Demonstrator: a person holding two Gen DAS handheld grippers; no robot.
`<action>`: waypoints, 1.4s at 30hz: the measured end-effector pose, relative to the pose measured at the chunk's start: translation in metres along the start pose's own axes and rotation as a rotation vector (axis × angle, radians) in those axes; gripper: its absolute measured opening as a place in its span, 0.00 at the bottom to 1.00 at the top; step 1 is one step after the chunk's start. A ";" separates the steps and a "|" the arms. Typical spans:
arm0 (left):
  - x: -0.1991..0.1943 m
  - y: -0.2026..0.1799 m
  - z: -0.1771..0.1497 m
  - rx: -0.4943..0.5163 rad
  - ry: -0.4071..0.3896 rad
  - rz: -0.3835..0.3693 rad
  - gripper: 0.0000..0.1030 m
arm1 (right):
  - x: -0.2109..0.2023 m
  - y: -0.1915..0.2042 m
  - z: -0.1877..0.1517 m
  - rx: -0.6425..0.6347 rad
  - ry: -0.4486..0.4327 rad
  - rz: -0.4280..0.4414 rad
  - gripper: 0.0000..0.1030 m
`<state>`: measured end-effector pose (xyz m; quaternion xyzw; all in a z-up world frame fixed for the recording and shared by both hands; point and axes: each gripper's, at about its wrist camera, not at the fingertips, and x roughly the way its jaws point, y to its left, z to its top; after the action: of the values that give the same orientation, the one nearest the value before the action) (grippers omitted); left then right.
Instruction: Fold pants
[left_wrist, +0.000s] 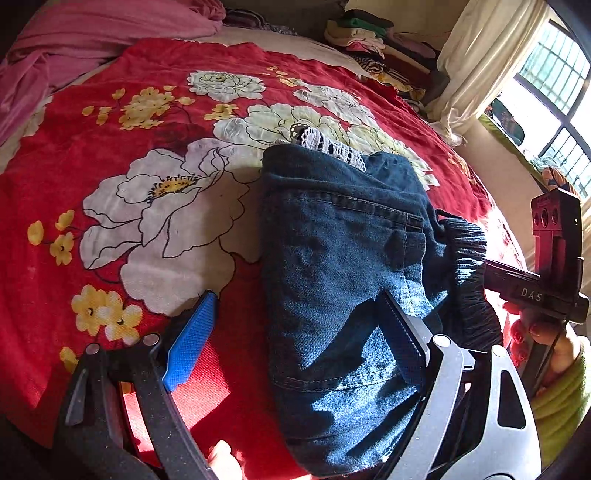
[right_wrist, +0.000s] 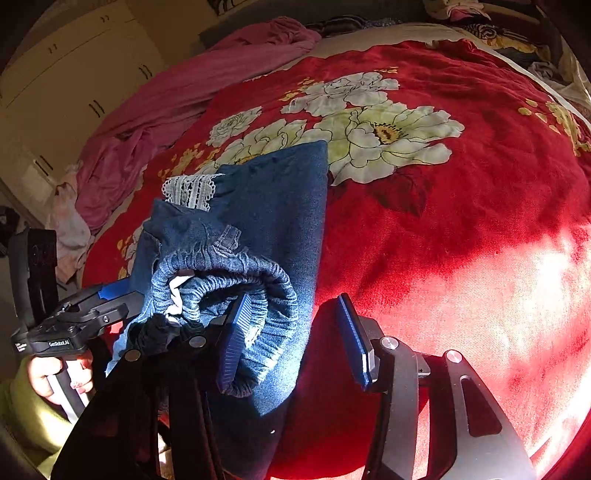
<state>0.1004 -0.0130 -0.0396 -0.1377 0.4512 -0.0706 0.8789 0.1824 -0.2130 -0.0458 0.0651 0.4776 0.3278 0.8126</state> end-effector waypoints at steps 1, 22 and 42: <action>0.001 0.000 0.001 -0.002 -0.004 -0.003 0.77 | 0.003 0.001 0.002 -0.003 0.003 0.008 0.45; -0.009 -0.026 0.005 -0.012 -0.065 -0.008 0.20 | -0.016 0.039 -0.003 -0.097 -0.139 -0.017 0.20; -0.025 -0.025 0.107 0.035 -0.176 0.023 0.19 | -0.013 0.083 0.101 -0.283 -0.244 -0.108 0.18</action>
<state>0.1728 -0.0109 0.0471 -0.1230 0.3723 -0.0559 0.9182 0.2221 -0.1353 0.0524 -0.0363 0.3273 0.3375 0.8818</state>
